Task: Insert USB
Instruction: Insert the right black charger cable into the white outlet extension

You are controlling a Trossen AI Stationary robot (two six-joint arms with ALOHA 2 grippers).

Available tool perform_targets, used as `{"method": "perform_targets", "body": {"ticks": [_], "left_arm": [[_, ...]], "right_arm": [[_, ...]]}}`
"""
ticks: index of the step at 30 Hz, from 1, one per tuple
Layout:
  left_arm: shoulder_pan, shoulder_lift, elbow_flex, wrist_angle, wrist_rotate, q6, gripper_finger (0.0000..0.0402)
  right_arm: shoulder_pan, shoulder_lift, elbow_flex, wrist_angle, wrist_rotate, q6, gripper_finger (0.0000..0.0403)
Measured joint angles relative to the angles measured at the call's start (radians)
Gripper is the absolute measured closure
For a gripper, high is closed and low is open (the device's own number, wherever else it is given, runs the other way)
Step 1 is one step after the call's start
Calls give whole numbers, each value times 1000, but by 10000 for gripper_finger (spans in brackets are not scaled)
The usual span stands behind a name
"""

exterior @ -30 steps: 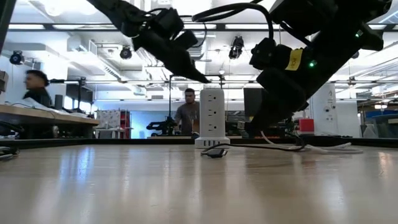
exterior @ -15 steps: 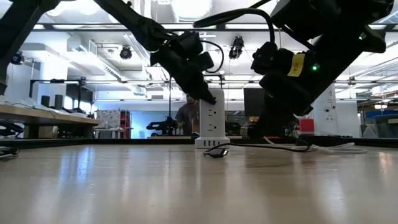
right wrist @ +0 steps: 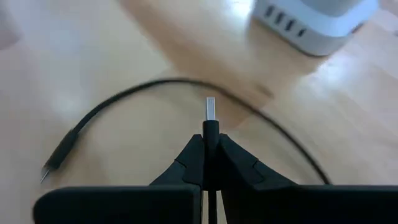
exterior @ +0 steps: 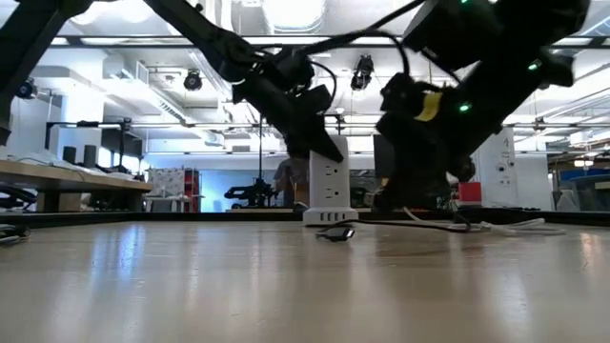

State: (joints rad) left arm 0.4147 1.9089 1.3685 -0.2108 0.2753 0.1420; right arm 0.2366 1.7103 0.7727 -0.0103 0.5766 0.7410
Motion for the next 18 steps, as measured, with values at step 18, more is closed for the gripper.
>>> {"method": "perform_targets", "body": {"ticks": [18], "left_arm": [[-154, -101, -182, 197, -278, -414, 126]], "right_arm": [[-193, 7, 0, 0, -122, 162, 394]]}}
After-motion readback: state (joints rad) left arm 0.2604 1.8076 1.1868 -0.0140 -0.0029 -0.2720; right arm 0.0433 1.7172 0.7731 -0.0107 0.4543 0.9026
